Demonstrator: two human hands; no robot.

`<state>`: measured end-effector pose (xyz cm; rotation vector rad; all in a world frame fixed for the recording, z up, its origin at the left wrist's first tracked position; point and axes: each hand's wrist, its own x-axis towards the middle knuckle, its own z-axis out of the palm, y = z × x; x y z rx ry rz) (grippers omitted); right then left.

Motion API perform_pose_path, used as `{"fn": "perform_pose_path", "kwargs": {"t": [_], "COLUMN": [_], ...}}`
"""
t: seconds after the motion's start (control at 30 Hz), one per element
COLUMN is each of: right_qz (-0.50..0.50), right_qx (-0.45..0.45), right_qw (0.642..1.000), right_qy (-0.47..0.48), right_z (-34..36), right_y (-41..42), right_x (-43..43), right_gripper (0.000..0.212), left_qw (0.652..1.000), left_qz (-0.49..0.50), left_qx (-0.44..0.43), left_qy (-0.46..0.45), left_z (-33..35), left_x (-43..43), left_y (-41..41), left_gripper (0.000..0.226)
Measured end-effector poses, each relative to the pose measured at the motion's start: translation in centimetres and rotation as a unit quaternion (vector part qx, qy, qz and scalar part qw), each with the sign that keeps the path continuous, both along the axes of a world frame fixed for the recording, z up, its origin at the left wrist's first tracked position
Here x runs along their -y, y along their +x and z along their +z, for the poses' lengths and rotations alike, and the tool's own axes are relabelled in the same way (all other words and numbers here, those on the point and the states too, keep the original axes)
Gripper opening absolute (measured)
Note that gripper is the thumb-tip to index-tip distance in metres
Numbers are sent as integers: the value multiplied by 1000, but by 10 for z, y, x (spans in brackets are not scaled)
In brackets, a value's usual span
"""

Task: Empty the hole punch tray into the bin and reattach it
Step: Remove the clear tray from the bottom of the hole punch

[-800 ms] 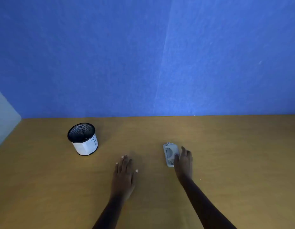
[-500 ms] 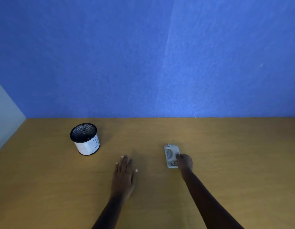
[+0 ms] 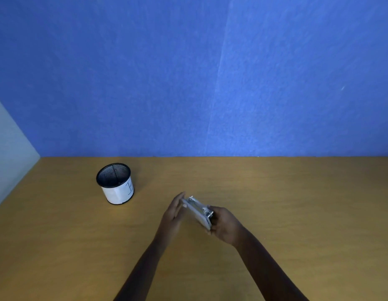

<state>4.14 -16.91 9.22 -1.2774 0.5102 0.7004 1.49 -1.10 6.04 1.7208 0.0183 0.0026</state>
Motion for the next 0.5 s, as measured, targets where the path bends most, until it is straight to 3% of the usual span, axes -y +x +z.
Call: {"fn": "perform_pose_path", "kwargs": {"t": [0.13, 0.33, 0.43, 0.5], "right_qz": [14, 30, 17, 2], "right_qx": [-24, -24, -10, -7], "right_qw": [997, 995, 992, 989], "right_qy": [69, 94, 125, 146], "right_z": [3, 3, 5, 7], "right_y": [-4, -10, -14, -16], "right_x": [-2, 0, 0, -1], "right_gripper": [36, 32, 29, 27], "left_qw": [999, 997, 994, 990], "left_qz": [8, 31, 37, 40], "left_qx": [3, -15, -54, -81], "left_qy": [-52, -69, -88, -107], "left_z": [4, 11, 14, 15], "left_x": [-11, -7, -5, -4], "left_y": [6, 4, 4, 4], "left_gripper": [66, 41, 13, 14]}}
